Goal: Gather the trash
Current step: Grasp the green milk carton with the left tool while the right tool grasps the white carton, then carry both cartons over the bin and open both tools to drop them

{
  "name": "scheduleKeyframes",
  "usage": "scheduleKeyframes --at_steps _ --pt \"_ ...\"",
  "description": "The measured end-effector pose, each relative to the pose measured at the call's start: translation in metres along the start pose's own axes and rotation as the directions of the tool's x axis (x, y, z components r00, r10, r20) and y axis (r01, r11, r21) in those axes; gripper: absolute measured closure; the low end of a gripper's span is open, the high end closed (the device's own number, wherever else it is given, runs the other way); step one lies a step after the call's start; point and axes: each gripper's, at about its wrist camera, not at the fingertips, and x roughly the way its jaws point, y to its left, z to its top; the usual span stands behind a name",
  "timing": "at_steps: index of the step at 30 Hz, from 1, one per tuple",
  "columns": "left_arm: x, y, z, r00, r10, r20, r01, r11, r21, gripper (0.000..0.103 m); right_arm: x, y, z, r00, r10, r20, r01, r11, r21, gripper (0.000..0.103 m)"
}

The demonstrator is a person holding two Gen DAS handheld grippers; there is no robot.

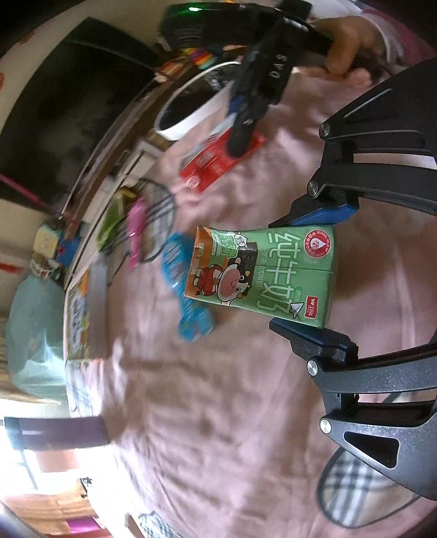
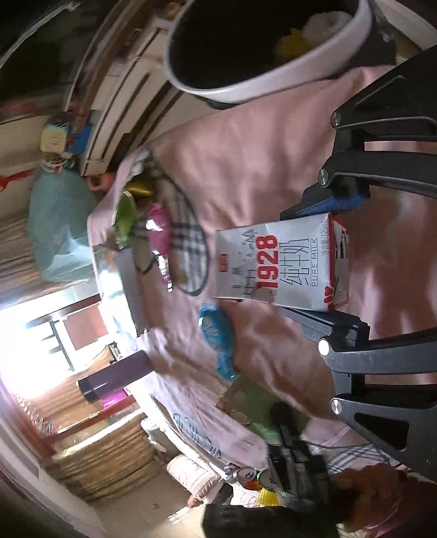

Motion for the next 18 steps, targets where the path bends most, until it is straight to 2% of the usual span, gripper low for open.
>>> scheduleKeyframes --at_steps 5,8,12,14,15,18 --pt "0.005 -0.005 -0.002 0.999 0.037 -0.008 -0.037 0.999 -0.004 0.052 0.003 0.01 0.0 1.0 -0.013 0.015 0.014 0.999 -0.034 0.052" --pt "0.007 -0.004 -0.001 0.999 0.051 -0.008 -0.051 0.999 -0.014 0.045 0.006 0.009 0.002 1.0 -0.015 0.016 0.015 0.999 -0.033 0.05" --pt "0.009 -0.005 -0.003 0.997 0.073 -0.003 -0.073 0.997 -0.003 0.046 0.012 0.007 0.003 1.0 -0.016 0.014 0.016 1.0 -0.02 0.05" --pt "0.01 -0.007 -0.005 0.996 0.085 0.0 -0.085 0.996 0.008 0.053 0.014 0.007 0.001 1.0 -0.014 0.005 0.014 1.0 -0.017 0.053" --pt "0.009 -0.008 -0.005 0.996 0.087 0.0 -0.087 0.996 0.01 0.053 0.013 0.008 0.0 1.0 -0.015 0.006 0.015 1.0 -0.018 0.053" --pt "0.006 -0.011 -0.004 0.998 0.068 0.004 -0.068 0.998 0.0 0.053 0.004 0.006 -0.005 1.0 0.004 0.028 -0.003 1.0 -0.005 0.053"
